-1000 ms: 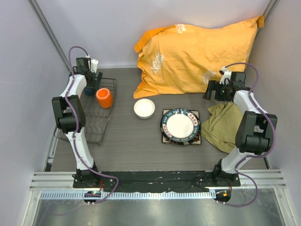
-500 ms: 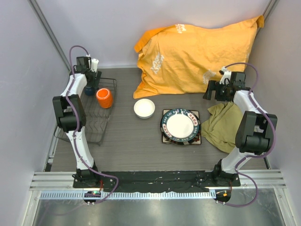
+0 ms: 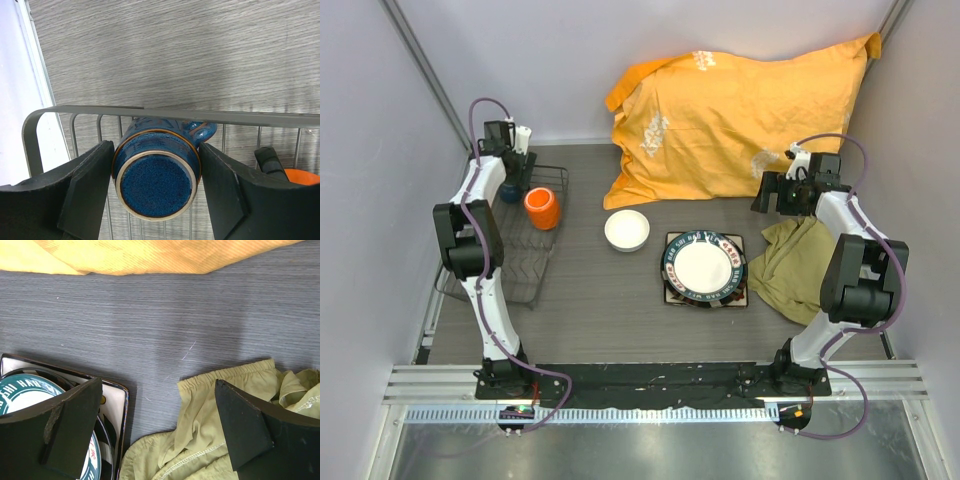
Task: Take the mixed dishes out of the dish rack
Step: Pick up the cup from the dish rack.
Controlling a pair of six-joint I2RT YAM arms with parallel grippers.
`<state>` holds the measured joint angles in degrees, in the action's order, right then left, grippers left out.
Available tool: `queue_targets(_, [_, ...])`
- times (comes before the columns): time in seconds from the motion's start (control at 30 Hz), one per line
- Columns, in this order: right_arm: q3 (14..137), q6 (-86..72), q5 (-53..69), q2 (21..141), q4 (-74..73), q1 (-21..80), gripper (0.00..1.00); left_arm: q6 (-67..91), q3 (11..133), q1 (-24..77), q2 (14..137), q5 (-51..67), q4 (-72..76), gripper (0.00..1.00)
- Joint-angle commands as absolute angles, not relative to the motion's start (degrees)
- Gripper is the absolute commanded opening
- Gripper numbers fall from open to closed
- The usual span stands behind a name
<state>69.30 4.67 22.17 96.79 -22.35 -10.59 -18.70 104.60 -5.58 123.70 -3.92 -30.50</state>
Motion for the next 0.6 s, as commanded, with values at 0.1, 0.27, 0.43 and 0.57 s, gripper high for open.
queue_targets(0.1, [71.8,5.6,22.1,96.7,-21.9,-10.4,1.0,-19.5,104.9,-5.5,123.3,-3.3,-30.1,0.63])
queue_targets(0.27, [71.9,5.6,22.2,96.7,-22.0,-10.4,1.0,-19.0,104.3,-5.5,121.6,-2.4,-30.3,0.5])
queue_targets(0.43, [71.9,5.5,22.3,96.5,-22.1,-10.3,0.99,-18.4,104.4,-5.5,119.4,-1.8,-31.0,0.43])
queue_targets(0.57, [71.9,5.5,22.4,96.5,-22.1,-10.3,1.0,-17.8,104.9,-5.5,117.4,-1.0,-32.2,0.38])
